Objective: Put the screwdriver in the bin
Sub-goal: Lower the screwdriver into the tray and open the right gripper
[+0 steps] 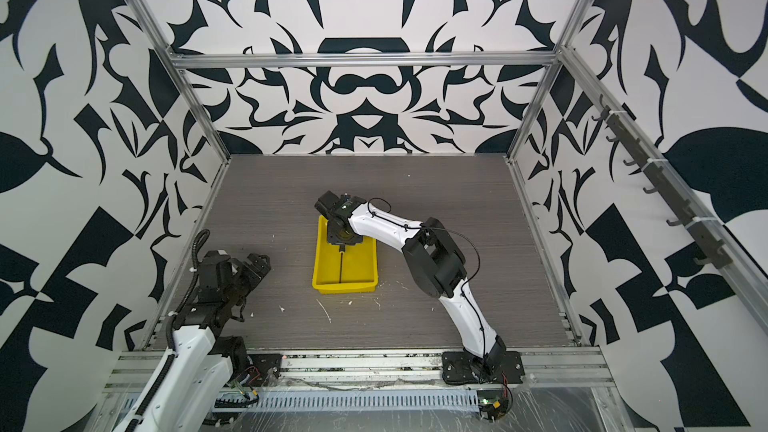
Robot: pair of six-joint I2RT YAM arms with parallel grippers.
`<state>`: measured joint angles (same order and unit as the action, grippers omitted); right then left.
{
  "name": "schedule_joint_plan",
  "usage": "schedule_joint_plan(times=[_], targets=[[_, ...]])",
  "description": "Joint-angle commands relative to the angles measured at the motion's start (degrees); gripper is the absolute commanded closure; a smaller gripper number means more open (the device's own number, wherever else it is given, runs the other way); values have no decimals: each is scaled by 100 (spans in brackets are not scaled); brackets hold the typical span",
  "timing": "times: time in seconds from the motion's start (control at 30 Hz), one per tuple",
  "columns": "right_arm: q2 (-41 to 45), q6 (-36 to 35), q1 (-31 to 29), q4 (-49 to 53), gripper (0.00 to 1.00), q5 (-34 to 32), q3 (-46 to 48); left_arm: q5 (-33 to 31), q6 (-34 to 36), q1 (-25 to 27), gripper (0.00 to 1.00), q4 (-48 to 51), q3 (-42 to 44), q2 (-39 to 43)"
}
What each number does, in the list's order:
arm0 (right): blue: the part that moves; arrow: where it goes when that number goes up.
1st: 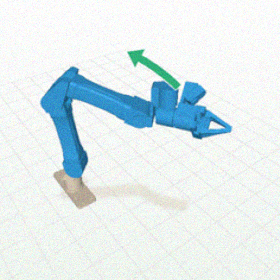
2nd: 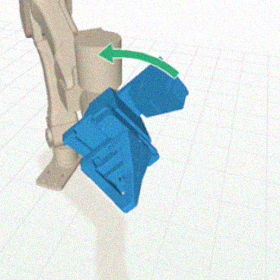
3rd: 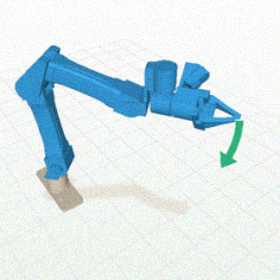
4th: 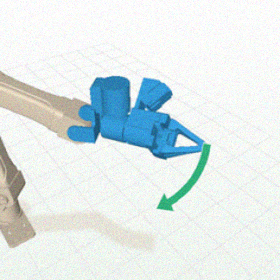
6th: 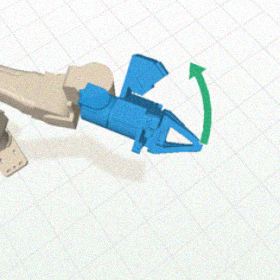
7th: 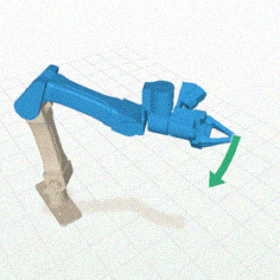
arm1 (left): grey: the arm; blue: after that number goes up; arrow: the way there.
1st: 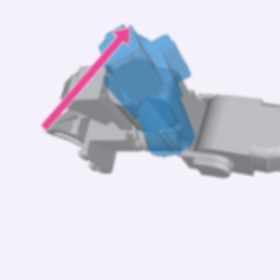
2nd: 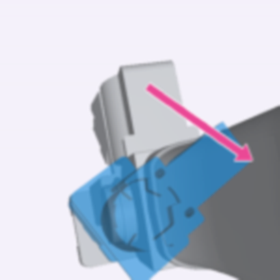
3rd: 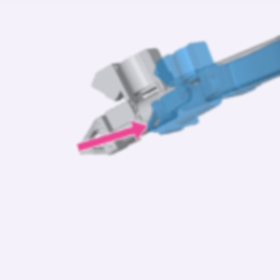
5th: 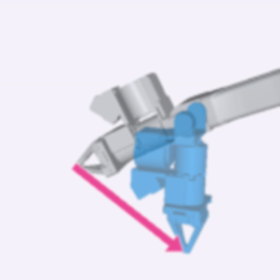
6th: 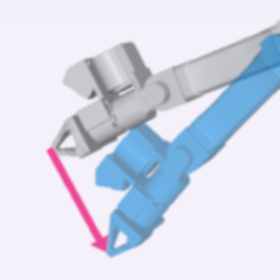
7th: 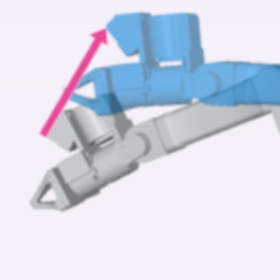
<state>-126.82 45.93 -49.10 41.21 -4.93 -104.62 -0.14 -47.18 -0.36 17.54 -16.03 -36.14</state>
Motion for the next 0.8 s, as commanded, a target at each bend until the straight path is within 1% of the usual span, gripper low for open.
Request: schedule_joint_plan(times=[0.0, 0.23, 0.4, 0.53, 0.63, 0.77], targets=[[304, 13, 6, 114, 84, -45, -189, 14, -67, -16, 1, -31, -112, 9], [320, -105, 7, 219, 74, -17, -225, 9, -72, -16, 1, -31, -111, -4], [476, -155, 8, 304, 72, -69, -204, 5, -72, -17, 1, -31, -111, -3], [579, -205, 14, 317, 66, -96, -203, 14, -71, -16, 1, -25, -112, -3], [635, -234, 8, 418, 65, -141, -276, 14, -69, -17, 1, -27, -113, -5], [992, -298, 4, 528, 65, -514, -171, 31, -71, -16, 1, -14, -115, -12]])
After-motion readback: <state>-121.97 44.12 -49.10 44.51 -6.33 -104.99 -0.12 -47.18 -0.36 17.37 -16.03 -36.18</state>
